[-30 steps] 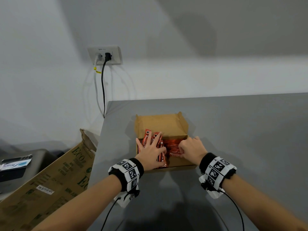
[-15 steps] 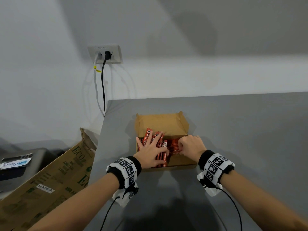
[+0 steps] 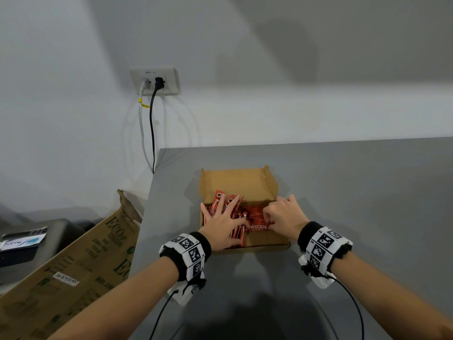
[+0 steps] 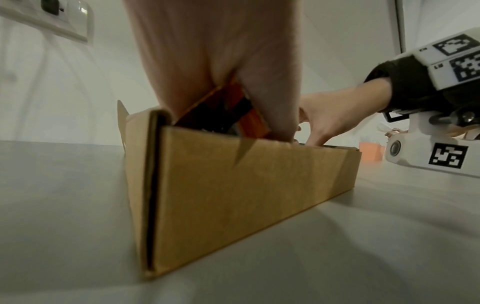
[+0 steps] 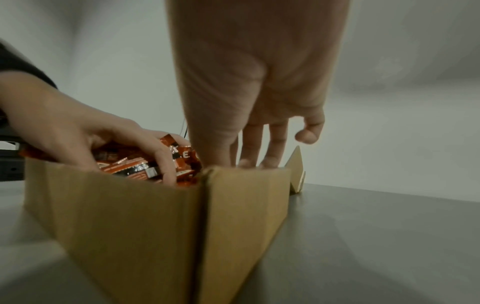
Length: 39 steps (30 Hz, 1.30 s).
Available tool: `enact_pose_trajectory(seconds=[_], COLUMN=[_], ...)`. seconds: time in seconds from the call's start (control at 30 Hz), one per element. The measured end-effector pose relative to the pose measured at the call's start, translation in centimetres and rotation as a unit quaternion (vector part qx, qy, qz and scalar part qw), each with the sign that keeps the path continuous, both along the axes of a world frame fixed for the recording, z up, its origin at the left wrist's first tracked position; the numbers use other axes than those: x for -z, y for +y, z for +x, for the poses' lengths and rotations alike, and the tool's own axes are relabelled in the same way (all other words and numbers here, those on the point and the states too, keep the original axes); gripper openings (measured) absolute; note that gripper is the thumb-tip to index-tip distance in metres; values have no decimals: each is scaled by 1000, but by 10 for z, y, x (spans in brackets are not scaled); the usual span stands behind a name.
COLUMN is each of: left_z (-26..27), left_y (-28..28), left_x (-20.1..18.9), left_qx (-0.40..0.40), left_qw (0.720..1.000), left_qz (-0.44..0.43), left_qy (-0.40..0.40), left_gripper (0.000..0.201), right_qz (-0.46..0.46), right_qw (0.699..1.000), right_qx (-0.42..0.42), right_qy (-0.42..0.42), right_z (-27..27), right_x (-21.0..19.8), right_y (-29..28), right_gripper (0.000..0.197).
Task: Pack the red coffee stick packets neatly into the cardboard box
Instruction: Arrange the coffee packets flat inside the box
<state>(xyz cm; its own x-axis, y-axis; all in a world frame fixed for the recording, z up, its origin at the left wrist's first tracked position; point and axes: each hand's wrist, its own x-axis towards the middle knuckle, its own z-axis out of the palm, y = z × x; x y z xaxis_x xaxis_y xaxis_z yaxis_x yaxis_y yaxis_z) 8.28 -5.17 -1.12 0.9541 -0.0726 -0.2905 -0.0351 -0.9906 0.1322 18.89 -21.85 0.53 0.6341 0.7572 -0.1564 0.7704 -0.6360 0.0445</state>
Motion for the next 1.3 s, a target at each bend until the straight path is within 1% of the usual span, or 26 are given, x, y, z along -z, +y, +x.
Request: enact_pose_trajectory(seconds=[0.03, 0.13, 0.2, 0.3, 0.53, 0.67, 0.77, 0.83, 0.93, 1.07, 1.13, 1.3], left_z=[0, 0, 0, -1, -1, -1, -2, -2, -2, -2, -2, -2], left_y=[0, 0, 0, 0, 0, 1, 2, 2, 1, 1, 2, 2], left_x=[0, 0, -1, -1, -2, -1, 0, 1, 0, 1, 2, 2], left_qx=[0, 1, 2, 4, 5, 9, 11, 10, 9, 6, 4, -3], left_qw=[1000, 1000, 1000, 1000, 1000, 1000, 1000, 1000, 1000, 1000, 1000, 1000], left_qz=[0, 4, 10, 11, 10, 11, 8, 2, 9, 11, 16, 10], left_qy=[1, 1, 0, 1, 2, 0, -3, -4, -7, -6, -5, -2], left_gripper=[43, 44, 44, 44, 43, 42, 41, 40, 44, 50, 49, 48], right_qz=[-4, -2, 5, 11, 29, 35, 74, 97, 89, 118, 123, 146], right_qw=[1000, 1000, 1000, 1000, 1000, 999, 997, 995, 994, 986, 985, 974], right_qx=[-2, 0, 4, 6, -8, -9, -7, -18, -45, -9, 10, 88], right_qy=[-9, -23, -24, -23, -1, 17, 17, 22, 47, 114, 125, 150], right_z=[0, -2, -3, -5, -3, -3, -5, -10, -22, -33, -38, -44], right_x=[0, 2, 4, 5, 3, 2, 1, 1, 4, 8, 8, 12], right_y=[-1, -3, -3, -4, -8, -9, -9, -6, -1, 6, 13, 28], right_gripper=[4, 7, 10, 10, 16, 22, 25, 25, 29, 33, 34, 25])
